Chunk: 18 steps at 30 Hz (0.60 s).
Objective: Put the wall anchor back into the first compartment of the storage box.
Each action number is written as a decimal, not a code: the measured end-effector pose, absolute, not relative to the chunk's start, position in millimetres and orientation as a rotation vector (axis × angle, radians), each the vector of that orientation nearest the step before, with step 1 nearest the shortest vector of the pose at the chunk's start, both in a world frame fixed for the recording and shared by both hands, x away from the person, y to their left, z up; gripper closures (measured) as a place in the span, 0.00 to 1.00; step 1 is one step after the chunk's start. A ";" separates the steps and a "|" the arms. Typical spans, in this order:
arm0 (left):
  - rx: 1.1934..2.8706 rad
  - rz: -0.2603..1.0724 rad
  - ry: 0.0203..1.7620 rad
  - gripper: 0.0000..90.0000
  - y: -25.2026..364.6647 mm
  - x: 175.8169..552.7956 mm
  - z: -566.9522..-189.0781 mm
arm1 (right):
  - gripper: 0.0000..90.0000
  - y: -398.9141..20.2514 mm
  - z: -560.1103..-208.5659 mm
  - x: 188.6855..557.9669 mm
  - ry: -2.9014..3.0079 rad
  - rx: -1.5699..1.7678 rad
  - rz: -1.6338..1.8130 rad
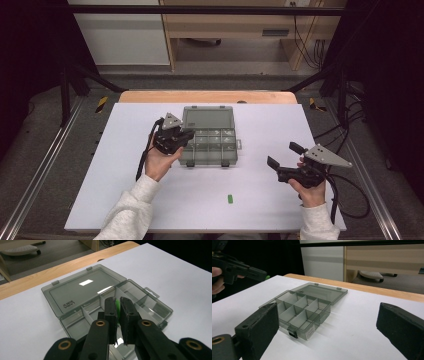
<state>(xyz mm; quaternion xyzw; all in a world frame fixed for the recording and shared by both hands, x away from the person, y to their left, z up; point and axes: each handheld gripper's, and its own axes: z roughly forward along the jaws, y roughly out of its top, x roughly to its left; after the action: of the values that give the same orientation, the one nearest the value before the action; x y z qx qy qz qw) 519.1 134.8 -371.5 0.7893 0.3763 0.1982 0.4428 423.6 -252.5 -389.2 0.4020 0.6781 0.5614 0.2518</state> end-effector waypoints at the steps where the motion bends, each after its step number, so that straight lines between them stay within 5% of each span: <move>1: 1.959 0.488 0.937 0.93 135.4 523.1 -372.5 | 0.05 -252.4 -389.2 423.6 1.845 1.093 1.526; 18: 1.975 0.498 1.019 0.93 141.4 562.0 -398.7 | 0.05 -253.1 -389.2 423.7 1.845 1.096 1.523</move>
<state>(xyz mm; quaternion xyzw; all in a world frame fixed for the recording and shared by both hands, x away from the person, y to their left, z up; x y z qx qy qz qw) 562.0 141.4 -398.7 0.7876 0.4064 0.1985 0.4185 423.7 -253.1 -389.2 0.4031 0.6784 0.5601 0.2522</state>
